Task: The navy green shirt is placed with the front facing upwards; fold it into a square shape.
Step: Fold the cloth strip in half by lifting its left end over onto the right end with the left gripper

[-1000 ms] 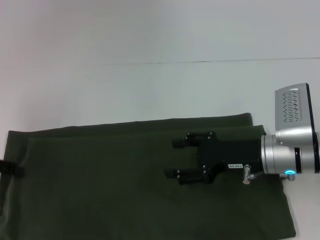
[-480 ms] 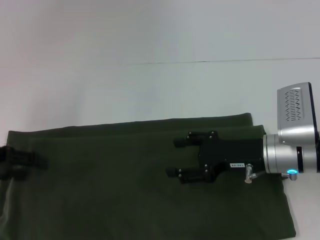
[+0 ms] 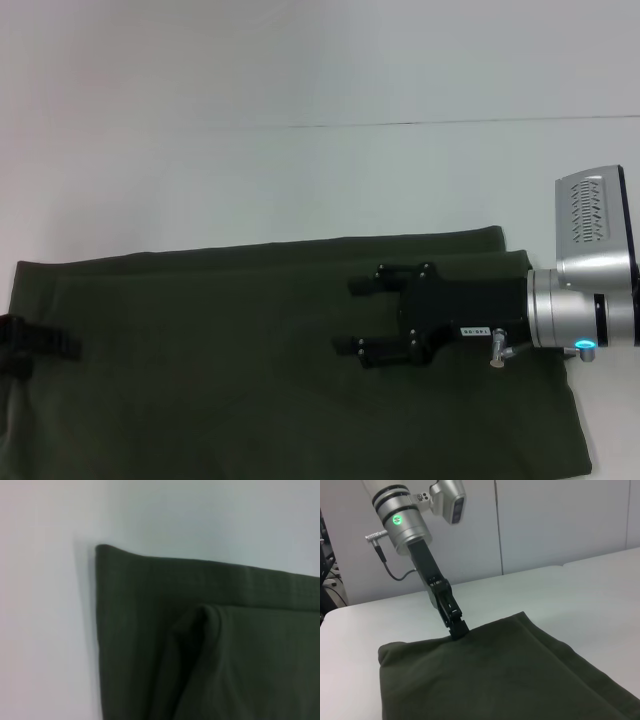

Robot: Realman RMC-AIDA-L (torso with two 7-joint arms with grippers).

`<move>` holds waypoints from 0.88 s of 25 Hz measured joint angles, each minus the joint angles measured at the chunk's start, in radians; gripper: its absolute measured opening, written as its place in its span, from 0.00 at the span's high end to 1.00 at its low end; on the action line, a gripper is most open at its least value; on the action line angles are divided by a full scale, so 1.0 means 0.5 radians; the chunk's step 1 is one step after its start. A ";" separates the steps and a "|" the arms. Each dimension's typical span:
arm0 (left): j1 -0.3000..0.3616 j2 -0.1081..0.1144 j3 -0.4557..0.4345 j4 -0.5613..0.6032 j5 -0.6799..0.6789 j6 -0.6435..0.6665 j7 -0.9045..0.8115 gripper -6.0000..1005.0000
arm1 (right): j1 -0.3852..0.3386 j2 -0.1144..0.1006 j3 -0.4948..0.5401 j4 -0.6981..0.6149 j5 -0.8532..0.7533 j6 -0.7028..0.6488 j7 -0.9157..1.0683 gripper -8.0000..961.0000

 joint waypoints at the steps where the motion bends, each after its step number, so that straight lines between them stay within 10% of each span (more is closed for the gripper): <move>1: 0.000 -0.002 0.003 0.001 0.001 -0.005 0.000 0.15 | 0.000 0.000 0.000 0.000 0.000 0.000 0.000 0.14; 22: 0.025 0.024 -0.043 0.176 0.040 0.027 -0.018 0.15 | 0.001 -0.002 0.000 -0.006 0.000 0.001 0.009 0.14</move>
